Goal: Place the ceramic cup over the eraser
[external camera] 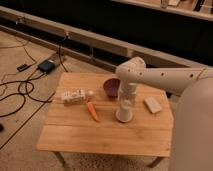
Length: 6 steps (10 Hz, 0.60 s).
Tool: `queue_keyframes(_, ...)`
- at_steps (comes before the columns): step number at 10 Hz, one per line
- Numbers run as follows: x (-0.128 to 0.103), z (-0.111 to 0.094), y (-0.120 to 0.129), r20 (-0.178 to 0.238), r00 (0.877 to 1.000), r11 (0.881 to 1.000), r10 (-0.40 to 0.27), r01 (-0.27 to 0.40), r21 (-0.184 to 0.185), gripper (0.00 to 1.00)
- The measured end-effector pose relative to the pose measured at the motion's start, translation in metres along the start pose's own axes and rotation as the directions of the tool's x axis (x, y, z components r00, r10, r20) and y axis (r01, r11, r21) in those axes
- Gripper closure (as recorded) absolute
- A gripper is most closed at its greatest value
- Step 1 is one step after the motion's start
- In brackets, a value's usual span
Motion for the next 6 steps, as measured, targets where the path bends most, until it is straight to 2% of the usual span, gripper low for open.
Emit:
queue_keyframes(3,-0.0026,-0.0102,0.0024,0.019,1.0,1.0,-0.005,0.005,0.008,0.2)
queue_keyframes(6,-0.0026,-0.0098,0.002,0.019,1.0,1.0,-0.006,0.006,0.009,0.2)
